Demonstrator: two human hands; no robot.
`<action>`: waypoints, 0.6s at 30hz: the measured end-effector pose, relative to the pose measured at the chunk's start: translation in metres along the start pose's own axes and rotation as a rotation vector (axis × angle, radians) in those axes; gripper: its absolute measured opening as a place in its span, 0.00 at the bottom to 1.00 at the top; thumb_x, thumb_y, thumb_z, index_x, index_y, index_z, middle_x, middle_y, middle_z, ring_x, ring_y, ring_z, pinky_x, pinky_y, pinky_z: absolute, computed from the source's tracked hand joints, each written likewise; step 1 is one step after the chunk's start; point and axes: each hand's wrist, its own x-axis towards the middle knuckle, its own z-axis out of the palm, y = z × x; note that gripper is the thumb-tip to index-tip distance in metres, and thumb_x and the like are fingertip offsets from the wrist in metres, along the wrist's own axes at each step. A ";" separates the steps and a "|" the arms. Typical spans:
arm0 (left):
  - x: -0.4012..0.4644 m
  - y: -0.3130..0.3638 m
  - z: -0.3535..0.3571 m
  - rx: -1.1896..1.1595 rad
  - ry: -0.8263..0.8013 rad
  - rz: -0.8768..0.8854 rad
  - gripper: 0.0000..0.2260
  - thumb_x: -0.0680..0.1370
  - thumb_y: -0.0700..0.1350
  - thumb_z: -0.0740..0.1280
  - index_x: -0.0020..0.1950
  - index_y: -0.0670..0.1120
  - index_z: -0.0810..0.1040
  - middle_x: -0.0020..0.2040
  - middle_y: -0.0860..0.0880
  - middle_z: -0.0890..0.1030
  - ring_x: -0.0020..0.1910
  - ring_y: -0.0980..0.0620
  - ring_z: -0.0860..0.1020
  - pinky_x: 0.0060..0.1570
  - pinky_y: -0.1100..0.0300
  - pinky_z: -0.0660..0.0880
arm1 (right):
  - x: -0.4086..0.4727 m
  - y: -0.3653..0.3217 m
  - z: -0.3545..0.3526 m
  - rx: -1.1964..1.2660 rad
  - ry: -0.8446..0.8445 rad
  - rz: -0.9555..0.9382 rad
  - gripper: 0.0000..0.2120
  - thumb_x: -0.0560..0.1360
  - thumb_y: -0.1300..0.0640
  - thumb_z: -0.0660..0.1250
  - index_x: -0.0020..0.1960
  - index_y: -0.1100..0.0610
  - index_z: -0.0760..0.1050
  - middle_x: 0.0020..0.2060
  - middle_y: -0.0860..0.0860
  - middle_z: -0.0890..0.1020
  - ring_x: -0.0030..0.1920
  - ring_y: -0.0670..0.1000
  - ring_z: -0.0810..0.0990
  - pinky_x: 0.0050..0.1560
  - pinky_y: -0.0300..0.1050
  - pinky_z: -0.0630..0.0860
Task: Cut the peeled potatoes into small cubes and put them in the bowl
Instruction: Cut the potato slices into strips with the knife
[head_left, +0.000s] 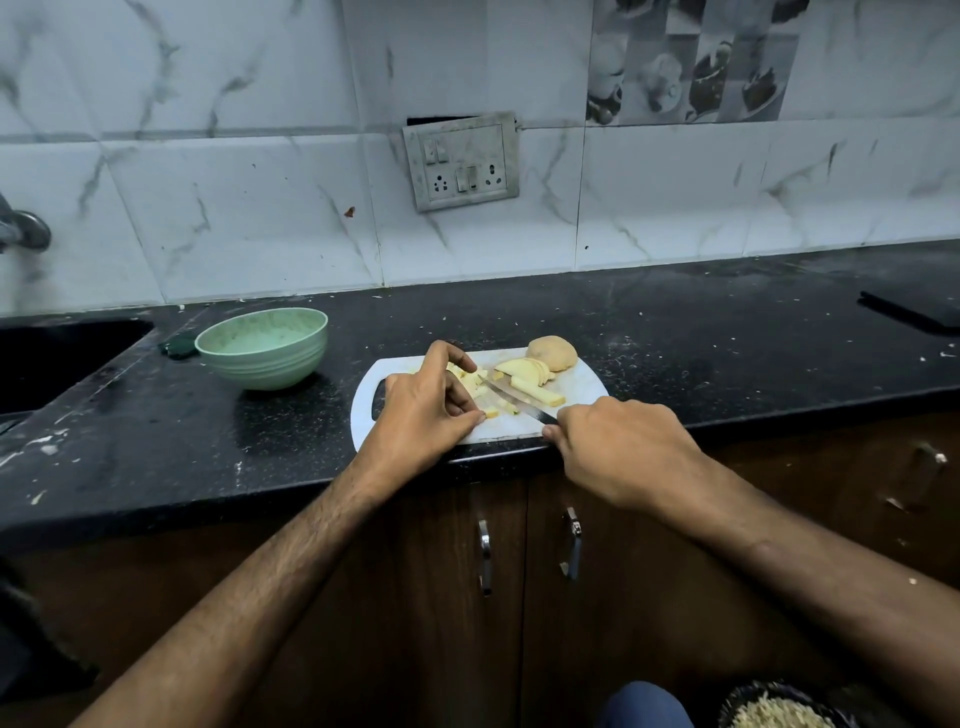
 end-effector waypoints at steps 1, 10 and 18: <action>0.000 0.000 0.000 0.003 0.004 0.002 0.23 0.71 0.43 0.78 0.55 0.57 0.68 0.38 0.61 0.83 0.39 0.61 0.82 0.57 0.40 0.76 | 0.000 0.000 -0.003 0.027 -0.026 -0.002 0.19 0.84 0.43 0.48 0.55 0.52 0.73 0.53 0.54 0.80 0.49 0.57 0.77 0.44 0.50 0.66; 0.002 -0.003 0.000 -0.016 -0.008 0.032 0.20 0.71 0.42 0.78 0.55 0.53 0.71 0.36 0.58 0.84 0.38 0.61 0.82 0.55 0.43 0.77 | 0.002 -0.010 0.007 0.143 -0.180 0.019 0.15 0.83 0.43 0.50 0.52 0.52 0.71 0.46 0.52 0.76 0.46 0.56 0.75 0.44 0.50 0.67; 0.004 -0.011 -0.008 0.129 -0.006 0.088 0.17 0.71 0.46 0.77 0.55 0.53 0.74 0.38 0.60 0.83 0.43 0.63 0.81 0.63 0.45 0.67 | -0.005 0.004 -0.009 -0.188 -0.075 -0.157 0.19 0.84 0.43 0.48 0.58 0.51 0.73 0.55 0.53 0.80 0.55 0.58 0.80 0.44 0.49 0.66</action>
